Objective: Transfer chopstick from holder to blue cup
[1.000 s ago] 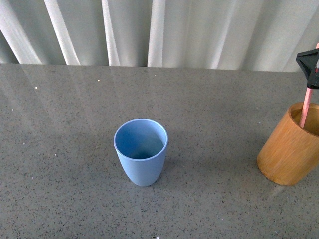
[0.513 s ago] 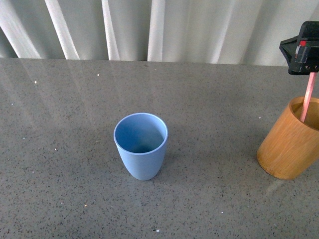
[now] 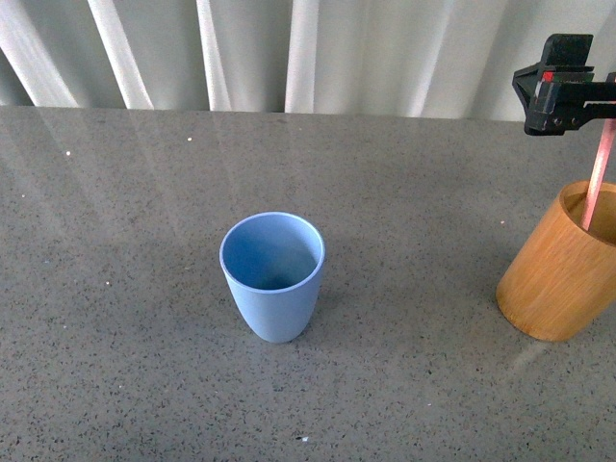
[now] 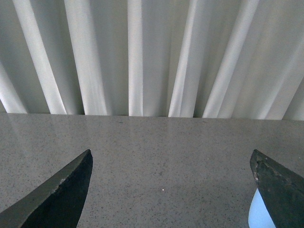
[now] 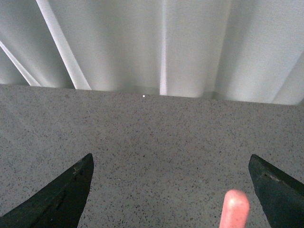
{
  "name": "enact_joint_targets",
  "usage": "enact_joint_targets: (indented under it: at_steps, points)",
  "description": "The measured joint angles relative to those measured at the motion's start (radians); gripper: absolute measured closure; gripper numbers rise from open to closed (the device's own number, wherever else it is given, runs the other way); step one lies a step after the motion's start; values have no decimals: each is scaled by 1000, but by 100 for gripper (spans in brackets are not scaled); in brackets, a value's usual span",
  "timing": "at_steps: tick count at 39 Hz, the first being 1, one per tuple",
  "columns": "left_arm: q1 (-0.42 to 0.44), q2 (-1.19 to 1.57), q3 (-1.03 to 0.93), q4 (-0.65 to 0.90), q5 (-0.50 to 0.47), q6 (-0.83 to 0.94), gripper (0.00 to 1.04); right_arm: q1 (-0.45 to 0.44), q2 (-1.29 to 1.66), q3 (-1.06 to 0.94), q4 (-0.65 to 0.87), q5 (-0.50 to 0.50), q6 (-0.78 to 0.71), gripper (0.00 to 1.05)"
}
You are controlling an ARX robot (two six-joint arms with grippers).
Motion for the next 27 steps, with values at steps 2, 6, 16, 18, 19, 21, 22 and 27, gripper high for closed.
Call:
enact_joint_targets:
  at_steps: [2,6,16,18,19,21,22,27]
  points:
    - [0,0,0,0,0,0,7,0,0,-9,5,2,0,10]
    - [0,0,0,0,0,0,7,3,0,-30,15,5,2,17]
    - [0,0,0,0,0,0,7,13,0,-60,45,10,4,59]
    - [0,0,0,0,0,0,7,14,0,-63,51,13,3,68]
    - [0,0,0,0,0,0,7,14,-1,-64,51,13,3,72]
    - [0,0,0,0,0,0,7,17,-6,-73,58,13,0,80]
    - [0,0,0,0,0,0,7,17,-11,-79,59,13,-1,86]
    - [0,0,0,0,0,0,7,21,-51,-98,68,27,-23,103]
